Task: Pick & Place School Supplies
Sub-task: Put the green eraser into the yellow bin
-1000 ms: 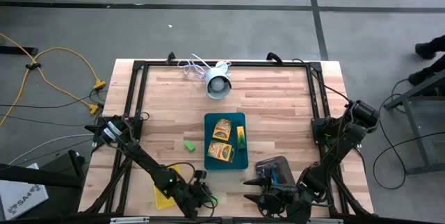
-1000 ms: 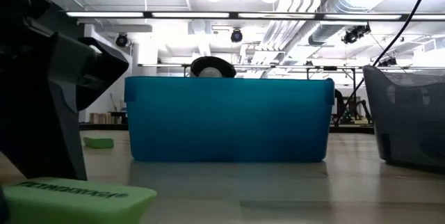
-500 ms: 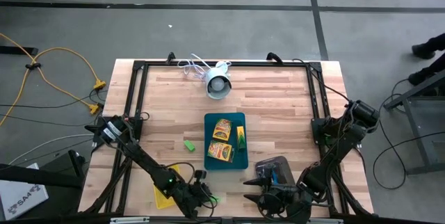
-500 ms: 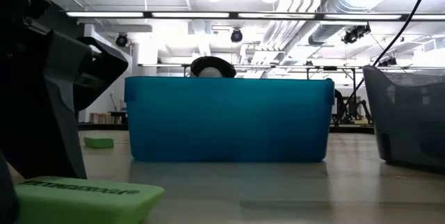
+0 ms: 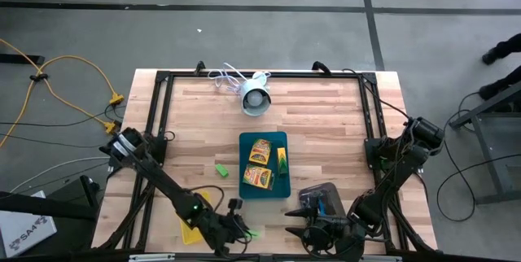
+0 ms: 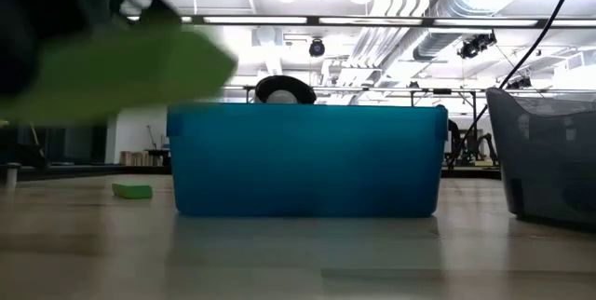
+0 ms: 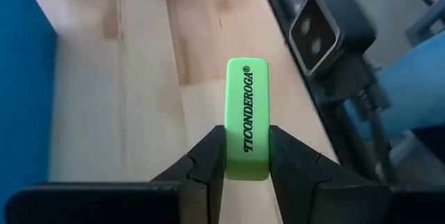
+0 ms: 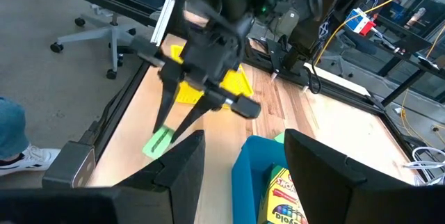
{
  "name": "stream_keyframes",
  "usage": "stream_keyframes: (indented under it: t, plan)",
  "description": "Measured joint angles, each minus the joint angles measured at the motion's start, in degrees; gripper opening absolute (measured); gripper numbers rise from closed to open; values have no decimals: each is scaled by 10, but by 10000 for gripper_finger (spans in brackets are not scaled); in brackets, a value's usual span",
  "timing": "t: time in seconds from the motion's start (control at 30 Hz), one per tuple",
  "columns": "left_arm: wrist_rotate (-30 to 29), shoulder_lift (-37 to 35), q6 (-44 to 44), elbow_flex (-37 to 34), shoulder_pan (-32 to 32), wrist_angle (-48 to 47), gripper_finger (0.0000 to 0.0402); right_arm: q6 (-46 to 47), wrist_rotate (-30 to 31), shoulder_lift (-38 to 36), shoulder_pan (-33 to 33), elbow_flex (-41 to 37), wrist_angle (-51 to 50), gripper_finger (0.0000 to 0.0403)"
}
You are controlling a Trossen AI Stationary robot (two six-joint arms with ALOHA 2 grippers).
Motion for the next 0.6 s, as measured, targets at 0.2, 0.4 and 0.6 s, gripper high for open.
stream_keyframes:
  t: [0.2, 0.4, 0.6]
  plan:
    - [-6, -42, 6, 1, -6, -3, 90, 0, 0, 0, 0, 0, 0, 190]
    - [-27, -84, -52, 2, -34, -67, 90, 0, 0, 0, 0, 0, -8, 190]
    - [-52, -109, -222, 2, -69, -164, 90, 1, 0, 0, 0, 0, -8, 190]
